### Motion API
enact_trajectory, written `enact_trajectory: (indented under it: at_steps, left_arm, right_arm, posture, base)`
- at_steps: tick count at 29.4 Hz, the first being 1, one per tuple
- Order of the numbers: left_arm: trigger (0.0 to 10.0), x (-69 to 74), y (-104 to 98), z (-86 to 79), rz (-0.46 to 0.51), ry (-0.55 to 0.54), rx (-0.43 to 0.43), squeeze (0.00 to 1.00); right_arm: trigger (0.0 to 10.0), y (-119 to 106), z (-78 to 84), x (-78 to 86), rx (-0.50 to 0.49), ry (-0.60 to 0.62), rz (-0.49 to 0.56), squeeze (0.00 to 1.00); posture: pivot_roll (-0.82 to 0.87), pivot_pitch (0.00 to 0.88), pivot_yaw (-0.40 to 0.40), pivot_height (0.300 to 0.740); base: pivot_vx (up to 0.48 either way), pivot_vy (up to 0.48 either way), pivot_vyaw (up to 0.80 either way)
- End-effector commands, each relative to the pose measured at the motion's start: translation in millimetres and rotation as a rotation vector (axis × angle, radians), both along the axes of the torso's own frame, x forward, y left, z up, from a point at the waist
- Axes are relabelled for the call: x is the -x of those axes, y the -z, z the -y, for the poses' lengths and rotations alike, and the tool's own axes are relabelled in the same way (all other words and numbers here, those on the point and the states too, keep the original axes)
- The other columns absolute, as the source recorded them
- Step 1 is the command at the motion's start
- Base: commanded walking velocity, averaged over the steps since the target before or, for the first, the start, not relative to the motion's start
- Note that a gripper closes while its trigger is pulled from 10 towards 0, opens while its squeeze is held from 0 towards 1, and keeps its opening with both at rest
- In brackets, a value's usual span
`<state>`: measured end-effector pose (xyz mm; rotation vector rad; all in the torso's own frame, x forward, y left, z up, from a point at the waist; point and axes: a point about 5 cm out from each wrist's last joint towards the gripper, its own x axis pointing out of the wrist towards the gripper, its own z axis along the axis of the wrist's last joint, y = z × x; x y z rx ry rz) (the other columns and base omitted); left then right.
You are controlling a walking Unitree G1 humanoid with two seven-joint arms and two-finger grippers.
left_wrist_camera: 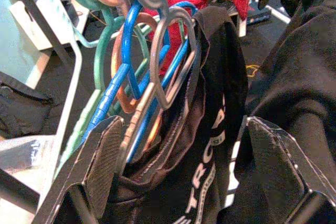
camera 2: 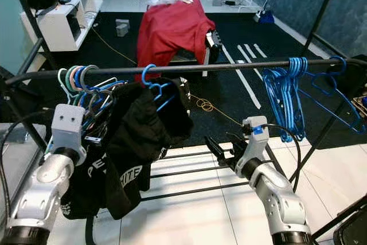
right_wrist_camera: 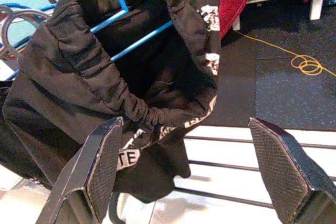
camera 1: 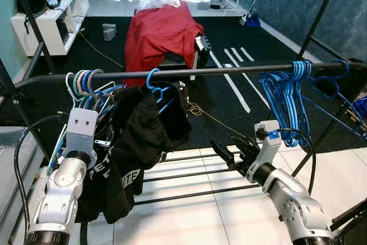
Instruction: Hang hanger
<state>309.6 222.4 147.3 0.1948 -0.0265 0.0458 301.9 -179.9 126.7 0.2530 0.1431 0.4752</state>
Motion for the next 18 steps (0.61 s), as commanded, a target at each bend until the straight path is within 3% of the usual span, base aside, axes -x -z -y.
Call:
enact_trajectory:
  at_steps: [1,8,18]
  left_arm:
    - [10.0,-0.6,3.7,-3.0,-0.022,0.013,0.009,0.0]
    - [10.0,-6.5,14.4,-7.3,-0.074,0.025,0.042,0.0]
    - [10.0,-11.1,12.6,-15.9,-0.038,-0.048,0.037,0.0]
  right_arm:
    - [10.0,2.8,1.3,1.2,-0.003,0.006,-0.018,0.0]
    - [10.0,2.7,3.1,2.8,-0.001,0.015,-0.02,0.0]
    - [10.0,2.9,3.6,3.5,0.001,0.02,-0.023,0.0]
  posture:
    - [-0.02,0.081,-0.059,0.74]
    - [-0.03,0.087,-0.06,0.74]
    - [-0.03,0.09,-0.06,0.74]
  base:
    - [0.0,0.0,0.0]
    - [0.0,0.0,0.0]
    - [0.0,0.0,0.0]
